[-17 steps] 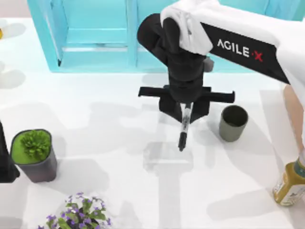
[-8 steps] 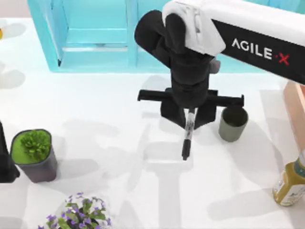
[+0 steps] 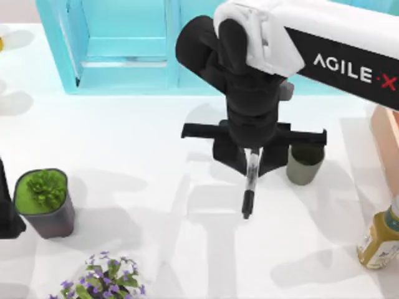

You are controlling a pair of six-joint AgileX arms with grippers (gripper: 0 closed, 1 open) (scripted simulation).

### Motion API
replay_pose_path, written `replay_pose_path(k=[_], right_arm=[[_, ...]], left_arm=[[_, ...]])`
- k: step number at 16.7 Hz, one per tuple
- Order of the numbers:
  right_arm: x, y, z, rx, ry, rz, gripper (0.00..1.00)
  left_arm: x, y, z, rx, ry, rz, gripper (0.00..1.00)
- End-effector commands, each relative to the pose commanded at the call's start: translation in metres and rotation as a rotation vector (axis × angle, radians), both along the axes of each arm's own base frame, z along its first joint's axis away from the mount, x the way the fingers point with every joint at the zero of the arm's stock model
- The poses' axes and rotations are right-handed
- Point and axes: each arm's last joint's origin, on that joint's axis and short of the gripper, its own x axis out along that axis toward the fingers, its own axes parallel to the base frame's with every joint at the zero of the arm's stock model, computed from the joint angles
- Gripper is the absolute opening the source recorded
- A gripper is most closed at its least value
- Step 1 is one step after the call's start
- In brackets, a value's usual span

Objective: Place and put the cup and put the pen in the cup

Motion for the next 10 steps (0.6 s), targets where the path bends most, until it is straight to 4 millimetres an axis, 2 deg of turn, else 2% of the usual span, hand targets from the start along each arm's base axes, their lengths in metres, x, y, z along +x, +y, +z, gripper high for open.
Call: replay_pose_path(k=[2,5,10], right_arm=[[0.0,0.0,-0.003,-0.007,0.002,0.005,0.0],[-0.001,0.0,-0.02,-0.04,-0.021,0.049,0.0],[-0.003,0.005,-0.036,-0.037,-0.256,0.19,0.0]], left_arm=[[0.0,0.0,0.0,0.0,0.0,0.0,1.0],[0.0,0.0,0.0,0.0,0.0,0.0,1.0],[0.0,0.0,0.0,0.0,0.0,0.0,1.0]])
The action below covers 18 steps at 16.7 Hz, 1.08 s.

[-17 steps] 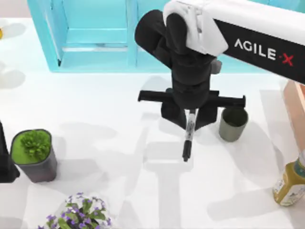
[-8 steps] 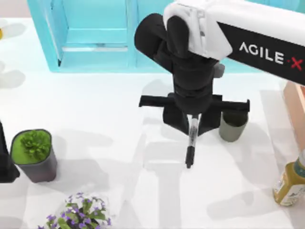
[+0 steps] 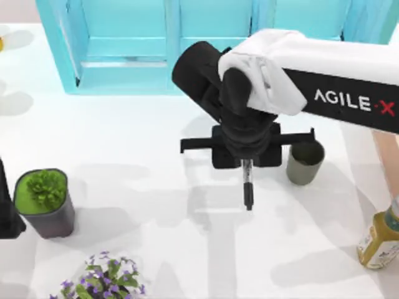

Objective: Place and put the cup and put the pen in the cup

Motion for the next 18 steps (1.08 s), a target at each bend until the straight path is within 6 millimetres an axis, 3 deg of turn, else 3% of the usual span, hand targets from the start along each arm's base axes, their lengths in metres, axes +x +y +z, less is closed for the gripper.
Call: replay_pose_path(k=[9,18], right_arm=[[-0.021,0.005,0.001,-0.008,-0.697,0.196,0.0],[-0.076,-0.028,0.016,-0.099,-1.218,0.028,0.0]], left_arm=[[0.0,0.0,0.0,0.0,0.0,0.0,1.0],[0.0,0.0,0.0,0.0,0.0,0.0,1.0]])
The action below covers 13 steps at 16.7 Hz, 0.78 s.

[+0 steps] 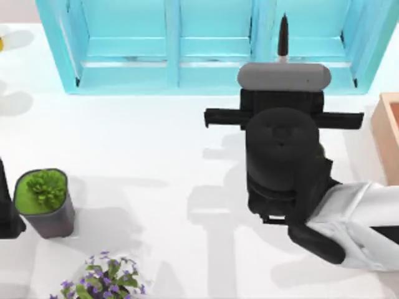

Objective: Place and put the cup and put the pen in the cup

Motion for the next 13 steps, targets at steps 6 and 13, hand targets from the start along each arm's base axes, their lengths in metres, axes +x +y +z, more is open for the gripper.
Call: replay_pose_path(k=[6,13], right_arm=[[-0.03,-0.026,0.005,0.064,-0.124,-0.121,0.0],[-0.036,-0.031,0.005,0.077,-0.139,-0.142,0.0]], left_arm=[[0.0,0.0,0.0,0.0,0.0,0.0,1.0],[0.0,0.0,0.0,0.0,0.0,0.0,1.0]])
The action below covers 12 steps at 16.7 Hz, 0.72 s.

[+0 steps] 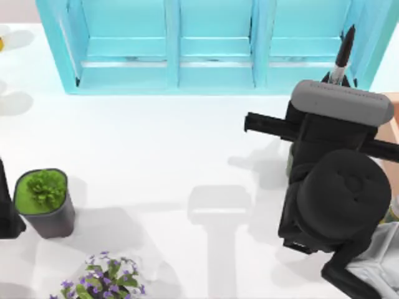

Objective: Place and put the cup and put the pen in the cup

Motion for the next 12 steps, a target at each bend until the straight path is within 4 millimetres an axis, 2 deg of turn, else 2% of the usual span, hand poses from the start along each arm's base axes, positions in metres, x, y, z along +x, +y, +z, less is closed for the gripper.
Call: replay_pose_path(k=[12], right_arm=[[0.028,-0.007,-0.011,0.001,-0.002,-0.002,0.0]], left_arm=[[0.0,0.0,0.0,0.0,0.0,0.0,1.0]])
